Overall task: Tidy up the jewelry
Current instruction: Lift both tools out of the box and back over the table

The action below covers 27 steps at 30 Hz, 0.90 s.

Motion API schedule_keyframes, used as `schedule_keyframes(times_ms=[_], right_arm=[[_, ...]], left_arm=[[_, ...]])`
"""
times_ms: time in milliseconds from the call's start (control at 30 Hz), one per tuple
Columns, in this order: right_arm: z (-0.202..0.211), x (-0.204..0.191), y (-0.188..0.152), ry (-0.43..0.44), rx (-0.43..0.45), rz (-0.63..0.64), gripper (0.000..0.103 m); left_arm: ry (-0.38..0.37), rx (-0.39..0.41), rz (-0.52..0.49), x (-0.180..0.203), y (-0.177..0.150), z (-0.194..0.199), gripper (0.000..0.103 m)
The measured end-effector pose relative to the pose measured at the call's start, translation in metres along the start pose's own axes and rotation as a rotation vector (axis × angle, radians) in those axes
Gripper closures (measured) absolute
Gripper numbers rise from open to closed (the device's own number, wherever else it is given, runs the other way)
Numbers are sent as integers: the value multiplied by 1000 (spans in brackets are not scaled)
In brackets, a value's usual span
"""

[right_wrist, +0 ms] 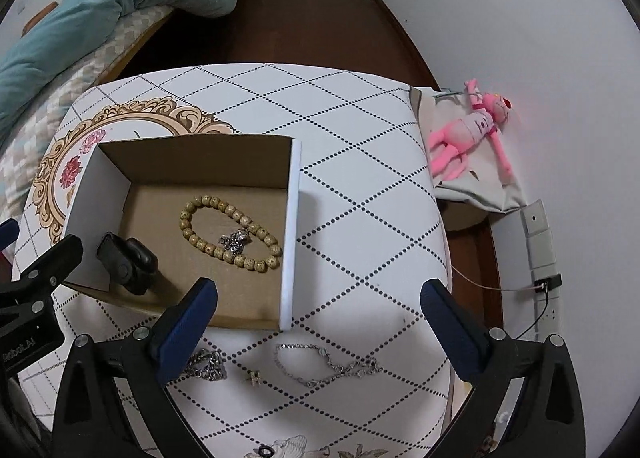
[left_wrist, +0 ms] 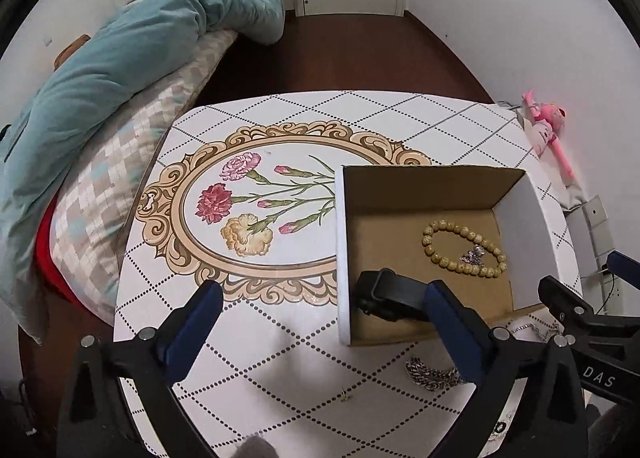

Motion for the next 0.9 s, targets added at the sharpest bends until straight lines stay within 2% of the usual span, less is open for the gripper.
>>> schedule_keyframes(times_ms=[200,700,900], right_arm=[[23,7,-9,5,46,-22,0],[127,20,-25,-6,237,-57,0],[155,22,-31,18,284,-75,0]], left_arm=[[-20,43,13,3,-4,27,0],[-60,150,18,5,-14,101,0],[-77,184,22,2,-18,125,0]])
Point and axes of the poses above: each gripper's, at about its wrist camera, not at the fingertips, and z roughly against the way its jaws point, x to its right, y to its top, the point moved 7 cm from there along -z, roughly the way its jaws point, and after that the axes turned 5 degrees about -x, right-handed, at the moved point
